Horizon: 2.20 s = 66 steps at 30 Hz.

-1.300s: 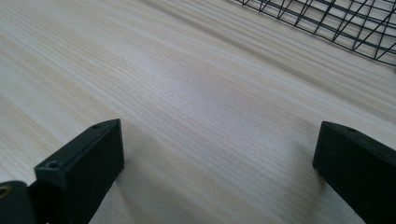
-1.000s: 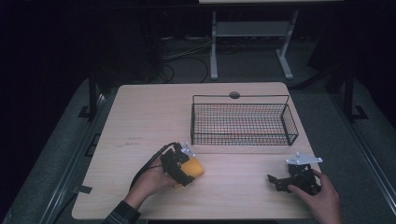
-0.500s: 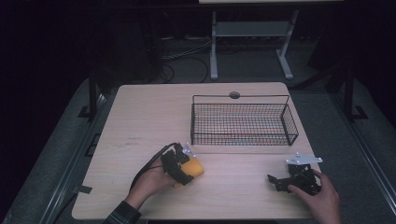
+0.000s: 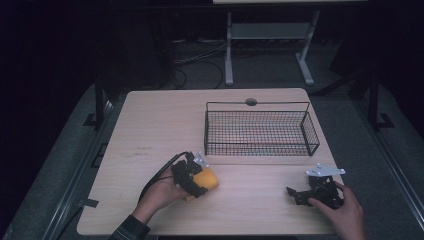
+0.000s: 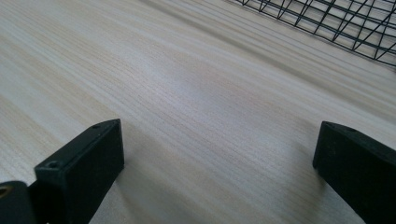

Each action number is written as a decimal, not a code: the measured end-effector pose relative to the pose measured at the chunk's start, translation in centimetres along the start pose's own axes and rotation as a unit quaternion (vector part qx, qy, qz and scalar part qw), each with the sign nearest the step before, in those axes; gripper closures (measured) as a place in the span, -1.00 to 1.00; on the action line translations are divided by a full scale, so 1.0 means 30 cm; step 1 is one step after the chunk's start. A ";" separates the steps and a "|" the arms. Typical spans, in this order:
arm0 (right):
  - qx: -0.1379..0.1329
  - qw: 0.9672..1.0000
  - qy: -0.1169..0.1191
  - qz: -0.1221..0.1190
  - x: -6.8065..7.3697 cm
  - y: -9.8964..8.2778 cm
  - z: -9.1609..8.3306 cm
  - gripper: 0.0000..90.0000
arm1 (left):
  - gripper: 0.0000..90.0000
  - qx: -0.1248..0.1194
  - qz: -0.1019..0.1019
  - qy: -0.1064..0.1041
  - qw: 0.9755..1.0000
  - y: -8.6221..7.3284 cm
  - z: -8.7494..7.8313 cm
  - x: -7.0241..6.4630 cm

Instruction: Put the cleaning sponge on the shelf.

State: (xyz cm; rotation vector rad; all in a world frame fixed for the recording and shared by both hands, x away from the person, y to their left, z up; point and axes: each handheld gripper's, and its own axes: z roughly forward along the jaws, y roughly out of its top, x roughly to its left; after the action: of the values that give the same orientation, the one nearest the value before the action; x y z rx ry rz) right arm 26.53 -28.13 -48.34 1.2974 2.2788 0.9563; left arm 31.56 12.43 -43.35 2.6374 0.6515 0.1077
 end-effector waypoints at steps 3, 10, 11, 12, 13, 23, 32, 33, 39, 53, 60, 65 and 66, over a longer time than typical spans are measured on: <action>0.000 1.000 0.000 0.000 0.000 0.000 0.000 -0.97 | -0.50 -0.004 -0.001 -0.003 1.000 0.005 -0.013 0.004; 0.000 1.000 0.000 0.000 0.000 0.000 0.000 -0.97 | -0.50 -0.009 -0.003 -0.008 1.000 0.011 -0.030 0.008; 0.000 1.000 0.000 0.000 0.000 0.000 0.000 -0.97 | -0.50 -0.009 -0.002 -0.008 1.000 0.014 -0.035 0.010; 0.000 1.000 0.000 0.000 0.000 0.000 0.000 -0.97 | -0.50 -0.010 -0.004 -0.009 1.000 0.014 -0.037 0.011; 0.000 1.000 0.000 0.000 0.000 0.000 0.000 -0.97 | -0.50 -0.010 -0.003 -0.010 1.000 0.016 -0.040 0.012; 0.000 1.000 0.000 0.000 0.000 0.000 0.000 -0.97 | -0.50 -0.022 -0.003 -0.013 1.000 0.031 -0.073 0.020; 0.000 1.000 0.000 0.000 0.000 0.000 0.000 -0.97 | -0.50 -0.029 0.001 -0.016 0.999 0.048 -0.104 0.026; 0.000 1.000 0.000 0.000 0.000 0.000 0.000 -0.97 | -0.50 -0.031 0.000 -0.016 0.999 0.050 -0.105 0.026; 0.000 1.000 0.000 0.000 0.000 0.000 0.000 -0.97 | -0.50 -0.037 0.003 -0.017 0.999 0.068 -0.125 0.029; 0.000 1.000 0.001 0.001 0.000 0.000 0.000 -0.97 | -0.50 -0.043 0.012 -0.018 0.999 0.106 -0.153 0.038; -0.001 1.000 0.001 0.000 0.000 0.000 0.000 -0.97 | -0.50 -0.044 0.023 -0.017 0.999 0.147 -0.172 0.046; -0.001 1.000 -0.001 -0.001 0.000 0.000 0.000 -0.97 | -0.50 -0.048 0.027 -0.017 0.998 0.170 -0.187 0.053; -0.001 1.000 -0.001 0.000 0.000 0.000 0.000 -0.97 | -0.50 -0.050 0.027 -0.016 0.998 0.176 -0.189 0.054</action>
State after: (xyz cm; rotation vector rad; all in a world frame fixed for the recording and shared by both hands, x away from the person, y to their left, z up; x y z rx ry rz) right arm 26.53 -28.13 -48.34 1.2966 2.2772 0.9563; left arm 34.27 11.11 -36.04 2.5566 0.5500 0.1108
